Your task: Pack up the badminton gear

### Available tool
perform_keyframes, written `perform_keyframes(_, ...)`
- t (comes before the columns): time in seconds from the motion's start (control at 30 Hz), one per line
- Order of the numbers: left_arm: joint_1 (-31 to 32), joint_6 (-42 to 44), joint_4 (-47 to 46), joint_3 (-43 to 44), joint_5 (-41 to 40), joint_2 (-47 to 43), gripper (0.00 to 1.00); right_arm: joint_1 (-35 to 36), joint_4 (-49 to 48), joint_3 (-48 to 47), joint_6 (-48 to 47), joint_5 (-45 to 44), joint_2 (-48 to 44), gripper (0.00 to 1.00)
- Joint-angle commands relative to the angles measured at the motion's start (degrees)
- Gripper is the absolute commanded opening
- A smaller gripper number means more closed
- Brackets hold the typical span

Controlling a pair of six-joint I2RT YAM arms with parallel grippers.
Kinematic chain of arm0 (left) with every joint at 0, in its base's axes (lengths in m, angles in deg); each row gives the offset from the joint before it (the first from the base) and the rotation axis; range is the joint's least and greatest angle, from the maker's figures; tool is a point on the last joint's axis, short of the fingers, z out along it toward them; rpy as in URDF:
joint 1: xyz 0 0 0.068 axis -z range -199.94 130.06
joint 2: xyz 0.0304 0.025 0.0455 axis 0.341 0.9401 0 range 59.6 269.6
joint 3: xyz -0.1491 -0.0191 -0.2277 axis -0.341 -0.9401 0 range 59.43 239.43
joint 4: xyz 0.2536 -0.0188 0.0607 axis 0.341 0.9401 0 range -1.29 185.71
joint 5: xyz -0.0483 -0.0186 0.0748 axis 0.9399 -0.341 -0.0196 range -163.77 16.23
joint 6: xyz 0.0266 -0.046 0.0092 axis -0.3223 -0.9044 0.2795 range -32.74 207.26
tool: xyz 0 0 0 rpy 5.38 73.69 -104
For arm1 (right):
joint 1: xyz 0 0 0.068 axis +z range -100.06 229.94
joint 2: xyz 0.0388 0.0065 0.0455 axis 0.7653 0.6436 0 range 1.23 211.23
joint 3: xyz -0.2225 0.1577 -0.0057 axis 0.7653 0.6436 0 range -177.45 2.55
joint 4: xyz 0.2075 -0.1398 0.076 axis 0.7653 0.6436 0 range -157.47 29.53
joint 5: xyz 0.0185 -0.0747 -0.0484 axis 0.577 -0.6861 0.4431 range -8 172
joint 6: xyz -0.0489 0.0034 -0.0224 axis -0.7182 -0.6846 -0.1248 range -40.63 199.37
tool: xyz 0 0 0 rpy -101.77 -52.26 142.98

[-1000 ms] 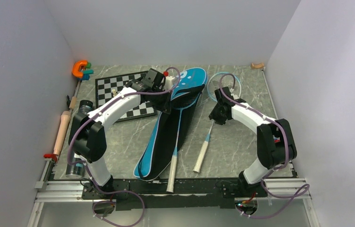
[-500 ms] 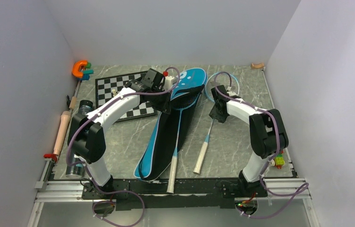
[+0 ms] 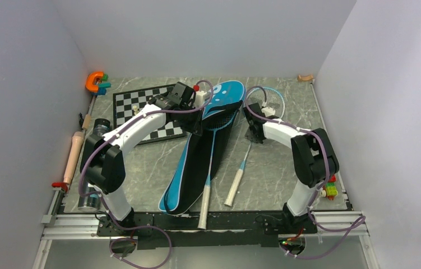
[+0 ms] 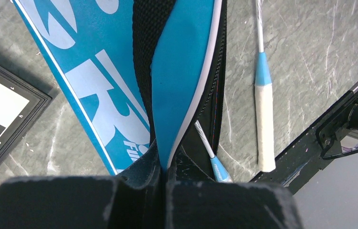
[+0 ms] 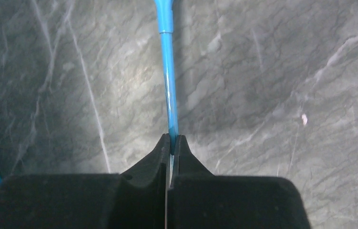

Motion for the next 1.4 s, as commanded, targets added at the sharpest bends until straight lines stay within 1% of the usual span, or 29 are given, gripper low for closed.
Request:
perform_keyframes(0.0,0.07,0.09,-2.85,0.20,2.21,-3.44,0.00,3.07,1.63,2.73,1.23,-3.45,-5.42,0.00)
perform_keyframes(0.17,0.09,0.04,-2.71,0.45,2.20,-3.34,0.00,6.05,8.91,6.04,4.16,-5.51,-14.92,0.00)
perform_keyframes(0.27,0.09,0.00,-3.17,-0.26,1.84,-3.34,0.00,9.17,15.54,8.34,5.84,-5.71,-23.20,0.00)
perform_keyframes(0.37,0.08,-0.11,-3.12,-0.27,1.49,-2.90,0.00,13.03,23.26,7.58,7.14,-4.93,-29.41,0.00)
perform_keyframes(0.53,0.11,-0.57,-2.87,0.41,1.68,-2.22,0.00,20.85,34.84,7.17,10.37,0.55,-36.96,0.00)
perform_keyframes(0.7,0.26,-0.68,-2.98,0.57,1.56,-1.50,0.00,31.19,44.75,6.17,16.92,2.34,-42.25,0.00)
perform_keyframes(0.83,0.90,-0.38,-2.35,1.55,1.05,-0.22,0.00,40.74,47.88,3.67,21.44,1.44,-39.58,0.00)
perform_keyframes(0.97,1.72,0.10,-2.19,1.68,0.20,-0.56,0.00,46.90,45.79,1.98,22.22,1.82,-33.96,0.00)
perform_keyframes(1.17,1.83,0.29,-2.19,1.48,0.22,-1.23,0.00,48.40,44.15,-3.21,17.87,1.29,-25.00,0.00)
perform_keyframes(1.37,1.91,0.27,-2.62,0.88,0.54,-2.23,0.00,46.67,41.73,-9.10,13.22,0.08,-16.88,0.00)
